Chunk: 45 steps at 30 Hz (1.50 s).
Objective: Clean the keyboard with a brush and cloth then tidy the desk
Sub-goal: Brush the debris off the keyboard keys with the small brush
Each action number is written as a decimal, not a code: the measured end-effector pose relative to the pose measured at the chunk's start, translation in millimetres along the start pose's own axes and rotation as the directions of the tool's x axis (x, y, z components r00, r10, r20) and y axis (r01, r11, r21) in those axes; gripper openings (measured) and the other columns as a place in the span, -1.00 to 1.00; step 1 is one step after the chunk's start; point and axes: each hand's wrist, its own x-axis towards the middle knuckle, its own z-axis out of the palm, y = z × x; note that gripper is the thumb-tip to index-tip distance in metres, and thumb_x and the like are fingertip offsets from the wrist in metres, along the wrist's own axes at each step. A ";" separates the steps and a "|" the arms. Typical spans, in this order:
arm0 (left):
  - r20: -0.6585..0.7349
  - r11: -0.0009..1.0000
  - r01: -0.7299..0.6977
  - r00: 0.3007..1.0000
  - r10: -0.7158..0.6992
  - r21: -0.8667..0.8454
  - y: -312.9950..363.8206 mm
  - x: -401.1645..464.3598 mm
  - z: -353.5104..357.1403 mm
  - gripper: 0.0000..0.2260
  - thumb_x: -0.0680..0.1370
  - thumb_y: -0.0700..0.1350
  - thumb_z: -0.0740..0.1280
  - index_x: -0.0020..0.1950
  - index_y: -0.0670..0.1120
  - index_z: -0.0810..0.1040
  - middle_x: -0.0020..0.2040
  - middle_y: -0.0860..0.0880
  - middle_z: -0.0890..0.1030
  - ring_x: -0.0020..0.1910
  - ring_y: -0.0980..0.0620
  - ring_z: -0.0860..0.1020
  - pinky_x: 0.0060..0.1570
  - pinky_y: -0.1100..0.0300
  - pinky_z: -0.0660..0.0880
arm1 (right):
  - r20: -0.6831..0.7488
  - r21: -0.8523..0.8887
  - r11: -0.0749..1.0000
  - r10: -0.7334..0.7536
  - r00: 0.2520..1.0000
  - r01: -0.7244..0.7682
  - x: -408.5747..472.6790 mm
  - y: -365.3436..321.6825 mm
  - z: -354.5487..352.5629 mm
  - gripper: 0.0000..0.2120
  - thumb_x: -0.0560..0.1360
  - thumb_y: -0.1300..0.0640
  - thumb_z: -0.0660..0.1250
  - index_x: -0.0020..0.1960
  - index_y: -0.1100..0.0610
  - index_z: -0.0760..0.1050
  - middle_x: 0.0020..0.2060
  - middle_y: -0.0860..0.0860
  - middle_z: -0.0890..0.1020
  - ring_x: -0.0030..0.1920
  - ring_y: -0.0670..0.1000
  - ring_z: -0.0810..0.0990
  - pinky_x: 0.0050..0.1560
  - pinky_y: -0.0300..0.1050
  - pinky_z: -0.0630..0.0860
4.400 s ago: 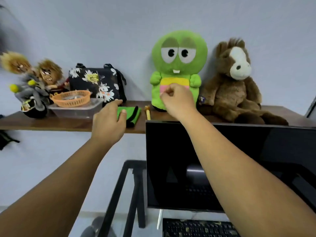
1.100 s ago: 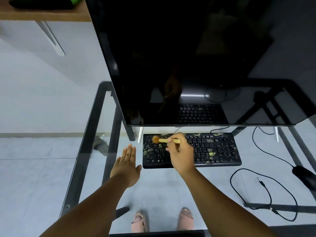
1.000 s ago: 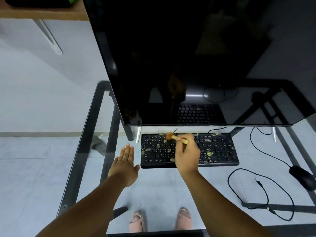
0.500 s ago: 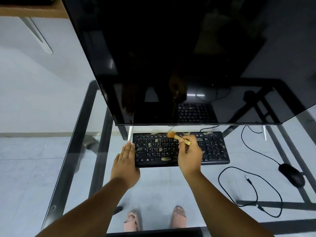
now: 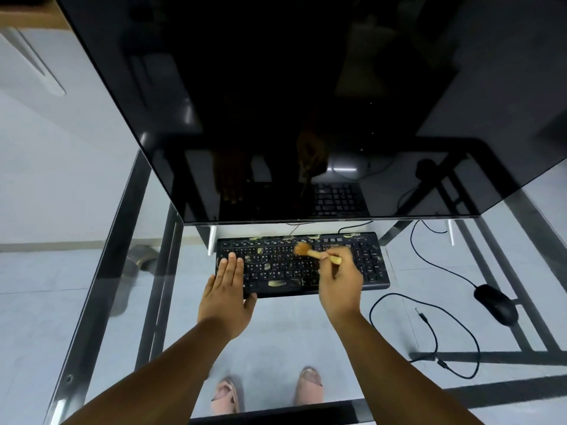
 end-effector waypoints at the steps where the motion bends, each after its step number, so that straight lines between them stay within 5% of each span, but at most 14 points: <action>1: -0.001 1.000 0.005 1.000 -0.005 0.005 1.4 -0.7 0.6 -0.31 0.61 0.16 0.05 0.58 -0.07 -0.22 0.57 0.01 -0.28 0.54 0.04 -0.26 0.50 0.10 -0.19 | -0.066 0.023 1.000 0.010 0.998 -0.008 0.8 0.4 -3.4 -0.92 0.59 0.15 0.26 -0.05 -0.01 0.44 -0.34 0.04 0.62 -0.33 0.13 0.58 -0.35 -0.01 0.46; 5: -0.003 1.000 0.008 1.000 -0.008 0.020 8.4 -1.7 0.3 -0.32 0.61 0.18 0.03 0.58 -0.08 -0.23 0.57 0.00 -0.28 0.55 0.03 -0.26 0.51 0.09 -0.19 | -0.108 0.121 0.993 0.022 0.994 -0.009 8.7 0.9 -12.4 -0.94 0.59 0.13 0.26 0.01 -0.02 0.47 -0.26 0.00 0.66 -0.27 0.02 0.59 -0.29 -0.10 0.49; 9: 0.008 1.000 -0.010 1.000 0.009 0.025 20.9 2.0 -0.7 -0.32 0.62 0.17 0.02 0.57 -0.09 -0.24 0.57 -0.02 -0.29 0.54 0.02 -0.29 0.50 0.09 -0.25 | -0.047 0.008 1.000 0.010 0.999 -0.010 18.2 8.2 -16.6 -0.94 0.59 0.14 0.25 0.00 0.01 0.47 -0.31 -0.02 0.62 -0.31 0.06 0.57 -0.33 -0.05 0.49; 12: 0.009 0.999 -0.036 0.999 0.035 0.041 35.3 5.5 -0.9 -0.33 0.62 0.17 0.01 0.58 -0.08 -0.23 0.57 -0.01 -0.29 0.54 0.02 -0.29 0.49 0.09 -0.25 | -0.139 0.007 1.000 0.025 0.990 -0.024 20.0 12.1 -21.3 -0.95 0.60 0.15 0.24 0.02 0.04 0.46 -0.29 -0.04 0.59 -0.29 0.03 0.57 -0.33 -0.13 0.44; 15: 0.014 0.997 -0.065 0.998 0.064 0.045 48.8 9.5 -0.5 -0.35 0.62 0.17 0.01 0.59 -0.08 -0.18 0.58 -0.01 -0.26 0.55 0.01 -0.25 0.50 0.08 -0.22 | -0.038 -0.003 1.000 -0.005 0.999 0.004 19.4 15.7 -25.7 -0.93 0.59 0.15 0.25 -0.02 -0.01 0.47 -0.33 -0.02 0.60 -0.34 0.04 0.56 -0.36 -0.06 0.49; 19: 0.024 0.995 -0.085 0.996 0.084 0.045 64.2 17.4 -0.2 -0.35 0.62 0.17 0.02 0.59 -0.07 -0.16 0.59 -0.01 -0.23 0.56 0.02 -0.23 0.50 0.07 -0.21 | -0.171 -0.013 1.000 0.014 0.985 -0.016 23.8 21.7 -40.1 -0.95 0.60 0.15 0.25 0.04 0.06 0.46 -0.29 -0.08 0.58 -0.29 -0.24 0.55 -0.37 -0.43 0.38; 22: 0.042 0.993 -0.109 0.993 0.107 0.040 76.2 22.0 0.0 -0.35 0.62 0.17 0.02 0.59 -0.06 -0.18 0.59 0.01 -0.23 0.56 0.03 -0.21 0.52 0.06 -0.17 | -0.063 -0.014 1.000 0.019 0.998 -0.020 29.6 27.7 -49.6 -0.95 0.60 0.15 0.25 0.03 0.04 0.46 -0.28 -0.05 0.61 -0.34 -0.17 0.55 -0.37 -0.34 0.39; 26: 0.080 0.991 -0.133 0.988 0.131 0.021 88.8 25.1 4.0 -0.36 0.63 0.16 0.02 0.59 -0.04 -0.19 0.58 0.02 -0.24 0.56 0.05 -0.22 0.52 0.08 -0.15 | -0.162 -0.023 0.998 0.047 0.986 -0.052 36.7 35.2 -61.3 -0.95 0.61 0.13 0.23 0.05 0.04 0.45 -0.27 -0.02 0.60 -0.30 -0.01 0.55 -0.35 -0.20 0.39; 29: 0.102 0.989 -0.145 0.985 0.141 0.030 95.8 26.8 7.9 -0.35 0.63 0.16 0.02 0.59 -0.04 -0.21 0.58 0.03 -0.25 0.56 0.05 -0.23 0.53 0.07 -0.14 | -0.056 -0.042 0.999 0.024 0.998 -0.026 39.0 38.1 -65.3 -0.97 0.61 0.07 0.22 0.03 -0.02 0.43 -0.29 -0.01 0.61 -0.33 0.00 0.54 -0.37 -0.13 0.45; 33: 0.135 0.992 -0.122 0.984 0.116 0.035 103.0 27.4 11.5 -0.35 0.63 0.17 0.01 0.59 -0.05 -0.21 0.58 0.03 -0.26 0.55 0.04 -0.25 0.52 0.05 -0.16 | -0.202 0.013 0.997 0.071 0.977 -0.070 40.9 42.6 -75.3 -0.98 0.62 0.08 0.21 0.03 0.01 0.41 -0.30 -0.03 0.59 -0.31 0.00 0.55 -0.34 -0.16 0.41; 37: 0.130 0.994 -0.104 0.987 0.097 0.045 106.4 26.8 15.1 -0.36 0.63 0.16 0.01 0.59 -0.06 -0.20 0.58 0.01 -0.26 0.55 0.04 -0.25 0.52 0.04 -0.17 | -0.109 0.032 0.998 0.064 0.992 -0.061 43.0 47.0 -84.0 -0.94 0.61 0.06 0.22 -0.01 0.04 0.43 -0.30 -0.03 0.64 -0.33 -0.04 0.58 -0.33 -0.13 0.48; 41: 0.129 0.994 -0.091 0.988 0.083 0.057 109.5 25.7 16.9 -0.36 0.63 0.16 0.00 0.58 -0.07 -0.21 0.57 0.01 -0.28 0.55 0.03 -0.26 0.52 0.05 -0.19 | -0.253 0.024 0.998 0.065 0.965 -0.060 45.4 54.7 -94.6 -0.96 0.62 0.07 0.21 -0.01 0.01 0.38 -0.29 -0.02 0.59 -0.30 -0.01 0.55 -0.31 -0.14 0.45; 45: 0.124 0.994 -0.087 0.989 0.079 0.062 109.9 25.6 17.9 -0.36 0.63 0.16 0.00 0.58 -0.08 -0.20 0.57 0.00 -0.28 0.55 0.01 -0.26 0.52 0.04 -0.19 | -0.133 0.014 0.999 0.054 0.990 -0.053 43.8 58.0 -99.2 -0.93 0.62 0.08 0.21 -0.01 0.07 0.41 -0.32 0.02 0.60 -0.37 -0.05 0.51 -0.37 -0.20 0.42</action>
